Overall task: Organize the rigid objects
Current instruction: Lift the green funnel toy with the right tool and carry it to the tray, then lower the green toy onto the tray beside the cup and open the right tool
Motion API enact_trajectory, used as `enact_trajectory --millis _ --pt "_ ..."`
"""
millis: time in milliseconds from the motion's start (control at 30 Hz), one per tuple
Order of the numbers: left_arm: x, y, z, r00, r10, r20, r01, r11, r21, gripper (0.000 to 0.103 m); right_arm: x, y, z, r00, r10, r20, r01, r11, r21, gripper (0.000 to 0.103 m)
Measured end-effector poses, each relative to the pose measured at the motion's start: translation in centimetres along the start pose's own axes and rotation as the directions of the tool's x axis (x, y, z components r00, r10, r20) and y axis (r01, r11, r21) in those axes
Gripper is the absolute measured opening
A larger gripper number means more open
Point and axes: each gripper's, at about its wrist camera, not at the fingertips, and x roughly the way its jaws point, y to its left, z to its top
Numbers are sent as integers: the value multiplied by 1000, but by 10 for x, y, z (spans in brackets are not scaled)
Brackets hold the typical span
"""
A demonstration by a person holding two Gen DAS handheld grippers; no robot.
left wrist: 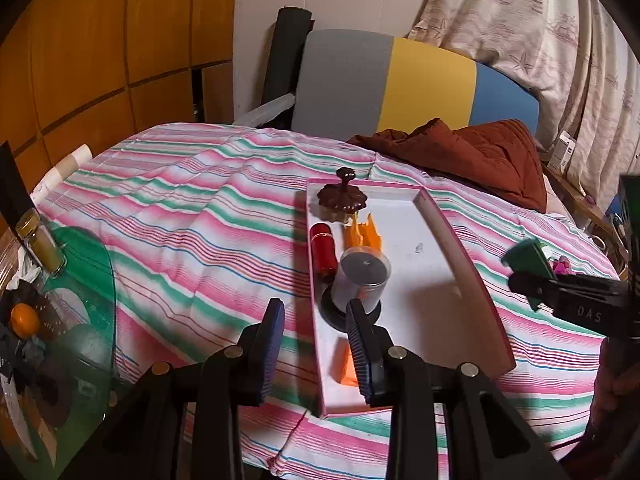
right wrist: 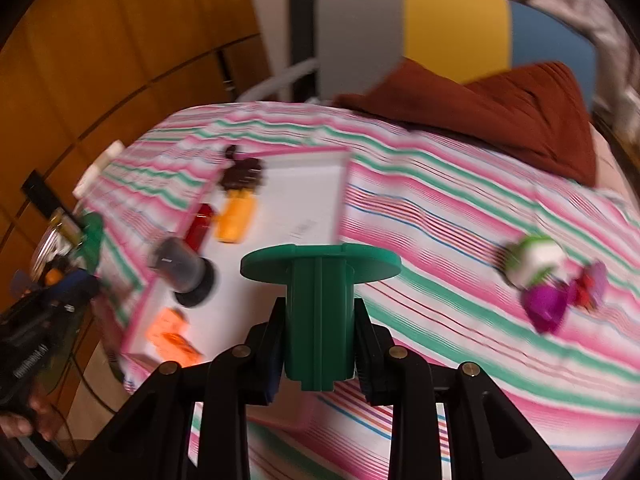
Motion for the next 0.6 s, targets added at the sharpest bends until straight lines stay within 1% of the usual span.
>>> enact_trajectory --millis 67,167,233,400,600 --pt "0 3 -1 1000 9 -1 -9 1000 -3 32 8 20 7 1000 26 -10 -26 999 -46 30" --pt "0 9 -2 1000 19 -2 -19 1000 -12 32 22 45 13 999 35 -27 -38 994 -103 30" --pt "0 12 -3 1000 27 -4 -27 1000 -16 32 32 56 14 999 32 -42 -37 992 -121 30" --pt "0 16 -5 999 33 -5 -33 999 -22 32 62 66 20 996 14 -93 -25 993 -115 30" --pt "0 19 -7 999 38 -10 -38 999 -30 32 93 75 15 989 -31 -145 10 990 -143 30"
